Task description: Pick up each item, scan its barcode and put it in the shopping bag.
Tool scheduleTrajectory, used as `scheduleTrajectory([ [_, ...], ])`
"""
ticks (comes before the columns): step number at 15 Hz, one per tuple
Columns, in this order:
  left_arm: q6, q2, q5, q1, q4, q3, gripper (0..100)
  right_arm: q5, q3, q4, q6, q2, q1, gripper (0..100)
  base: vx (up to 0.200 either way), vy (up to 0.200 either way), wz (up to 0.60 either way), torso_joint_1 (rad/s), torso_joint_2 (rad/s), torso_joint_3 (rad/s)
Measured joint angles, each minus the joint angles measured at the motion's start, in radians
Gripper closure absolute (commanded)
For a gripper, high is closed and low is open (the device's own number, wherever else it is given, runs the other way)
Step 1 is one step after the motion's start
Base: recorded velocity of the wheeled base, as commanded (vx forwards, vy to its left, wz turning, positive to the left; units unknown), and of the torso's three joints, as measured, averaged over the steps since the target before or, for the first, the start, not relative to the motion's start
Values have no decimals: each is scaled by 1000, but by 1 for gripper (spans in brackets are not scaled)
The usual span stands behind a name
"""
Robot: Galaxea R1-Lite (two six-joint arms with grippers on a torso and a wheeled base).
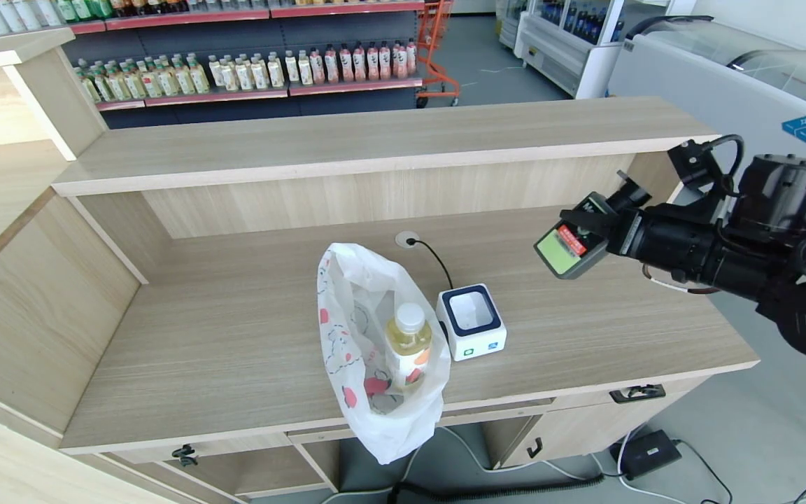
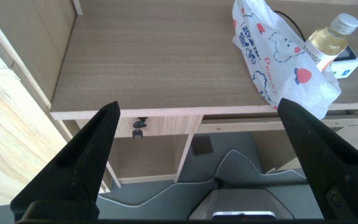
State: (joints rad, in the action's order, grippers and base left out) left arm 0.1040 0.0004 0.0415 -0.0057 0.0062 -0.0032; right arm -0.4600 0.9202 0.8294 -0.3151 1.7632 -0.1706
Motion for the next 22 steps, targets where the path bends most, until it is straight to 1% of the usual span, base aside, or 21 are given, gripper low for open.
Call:
scheduleTrajectory([
  [3, 0, 0, 0, 0, 0, 0, 0, -45, 84, 1, -27, 116, -16, 100, 0, 0, 0, 0, 0, 0],
  [6, 0, 0, 0, 0, 0, 0, 0, -56, 93, -1, 6, 185, -23, 100, 0, 0, 0, 0, 0, 0],
  [10, 0, 0, 0, 0, 0, 0, 0, -50, 86, -2, 70, 242, -43, 100, 0, 0, 0, 0, 0, 0],
  [17, 0, 0, 0, 0, 0, 0, 0, -46, 136, -8, 97, 296, -94, 100, 0, 0, 0, 0, 0, 0],
  [22, 0, 0, 0, 0, 0, 0, 0, 2, 151, -8, 129, 326, -125, 100, 0, 0, 0, 0, 0, 0],
])
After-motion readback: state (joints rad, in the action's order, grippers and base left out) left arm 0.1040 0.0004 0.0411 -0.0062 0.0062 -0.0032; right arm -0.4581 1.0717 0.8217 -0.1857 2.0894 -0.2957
